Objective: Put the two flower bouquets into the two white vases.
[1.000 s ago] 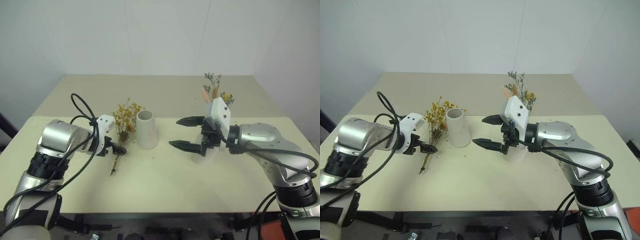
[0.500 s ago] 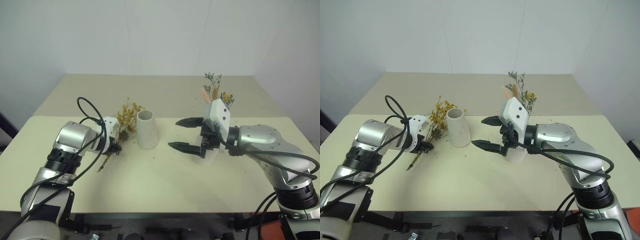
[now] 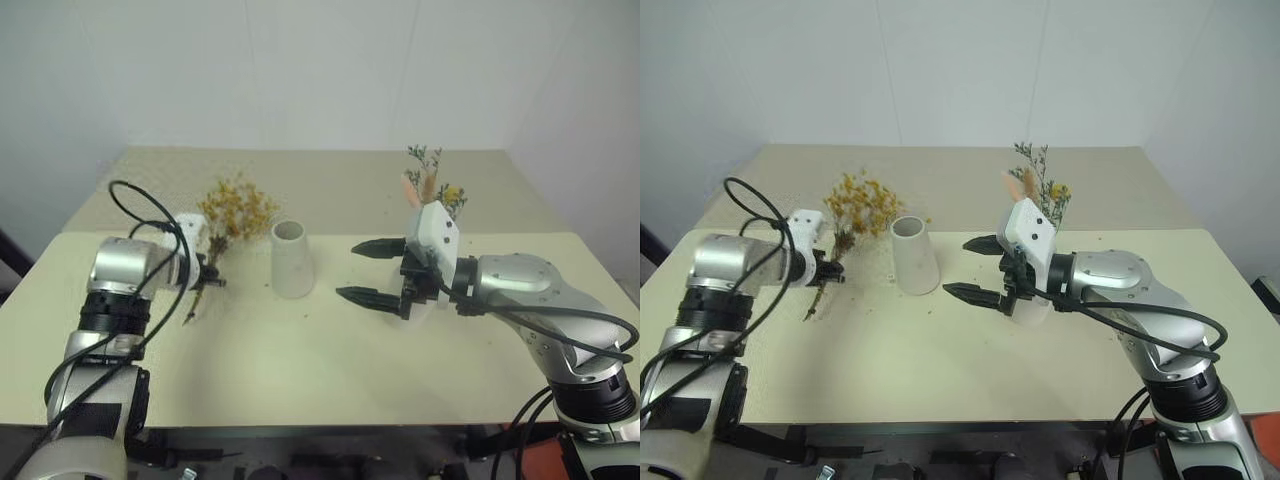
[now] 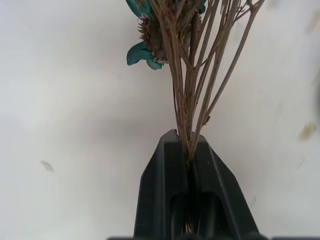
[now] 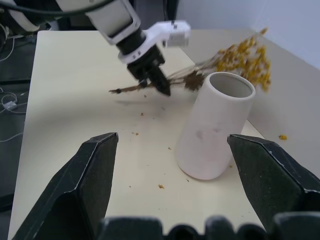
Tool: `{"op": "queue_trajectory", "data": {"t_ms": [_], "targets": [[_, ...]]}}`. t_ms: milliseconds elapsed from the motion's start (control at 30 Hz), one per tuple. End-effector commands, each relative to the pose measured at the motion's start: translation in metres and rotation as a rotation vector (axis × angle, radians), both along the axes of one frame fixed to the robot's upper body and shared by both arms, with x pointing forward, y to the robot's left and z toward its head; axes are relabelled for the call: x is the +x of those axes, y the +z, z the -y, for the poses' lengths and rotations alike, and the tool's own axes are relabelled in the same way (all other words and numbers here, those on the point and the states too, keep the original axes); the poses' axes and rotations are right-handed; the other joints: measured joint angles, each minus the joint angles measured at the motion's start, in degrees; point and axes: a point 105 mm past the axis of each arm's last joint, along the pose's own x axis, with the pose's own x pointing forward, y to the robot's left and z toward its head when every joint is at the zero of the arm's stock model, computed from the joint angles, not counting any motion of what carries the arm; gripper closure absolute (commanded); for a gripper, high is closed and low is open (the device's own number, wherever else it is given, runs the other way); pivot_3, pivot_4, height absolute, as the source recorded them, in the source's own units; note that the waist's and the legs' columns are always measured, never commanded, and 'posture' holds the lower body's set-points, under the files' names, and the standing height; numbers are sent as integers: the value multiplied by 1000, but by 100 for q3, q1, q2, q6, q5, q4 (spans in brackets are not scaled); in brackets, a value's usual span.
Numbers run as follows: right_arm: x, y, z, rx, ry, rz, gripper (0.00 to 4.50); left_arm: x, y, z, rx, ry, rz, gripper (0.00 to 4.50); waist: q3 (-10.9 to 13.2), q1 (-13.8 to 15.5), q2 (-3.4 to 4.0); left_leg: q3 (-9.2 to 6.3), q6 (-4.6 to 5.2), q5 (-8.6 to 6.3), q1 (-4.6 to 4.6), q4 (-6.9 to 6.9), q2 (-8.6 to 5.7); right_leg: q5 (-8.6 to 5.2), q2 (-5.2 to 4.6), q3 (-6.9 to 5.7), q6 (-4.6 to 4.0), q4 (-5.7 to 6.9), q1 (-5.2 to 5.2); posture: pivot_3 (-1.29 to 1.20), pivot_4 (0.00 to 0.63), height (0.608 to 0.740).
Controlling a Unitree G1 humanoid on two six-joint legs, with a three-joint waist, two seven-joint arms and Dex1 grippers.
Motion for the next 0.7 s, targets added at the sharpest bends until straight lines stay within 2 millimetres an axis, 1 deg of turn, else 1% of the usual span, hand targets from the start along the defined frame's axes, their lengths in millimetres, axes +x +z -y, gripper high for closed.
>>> {"op": "queue_trajectory", "data": {"t_ms": [33,100,133,333,467,567,700], "targets": [[-3,12,0,33,3,38,322,3,70,16,-82,-88,281,4479,0,11,0,0,0,0,0,0,-1,0,-3,0,0,0,0,0,150,740],[-1,11,-1,32,-5,34,322,-2,93,31,-134,-170,396,4479,0,22,0,0,0,0,-1,-1,-2,0,-5,-2,0,0,1,0,150,740],[-1,11,-2,31,-11,32,322,-5,101,37,-156,-208,449,4479,0,27,0,-1,0,0,0,0,-3,0,-6,-2,0,0,2,0,150,740],[3,8,-4,23,-72,18,322,-25,131,62,-289,-392,661,4479,0,4,0,1,-1,0,6,-1,-1,1,-7,-1,-1,2,3,0,150,740],[5,9,-5,27,-118,22,322,-34,142,77,-369,-498,745,4479,0,-6,0,1,-1,0,7,-1,-1,1,-6,0,-1,2,3,0,150,740],[7,13,-6,38,-152,34,322,-38,143,85,-387,-558,758,4479,0,-7,0,1,-1,0,5,-1,-2,1,-6,0,-1,0,3,0,150,740],[7,14,-6,36,-163,34,322,-39,142,92,-411,-588,751,4479,0,-9,0,0,-1,0,7,-1,-2,1,-5,-1,-1,0,4,0,150,740]]}}
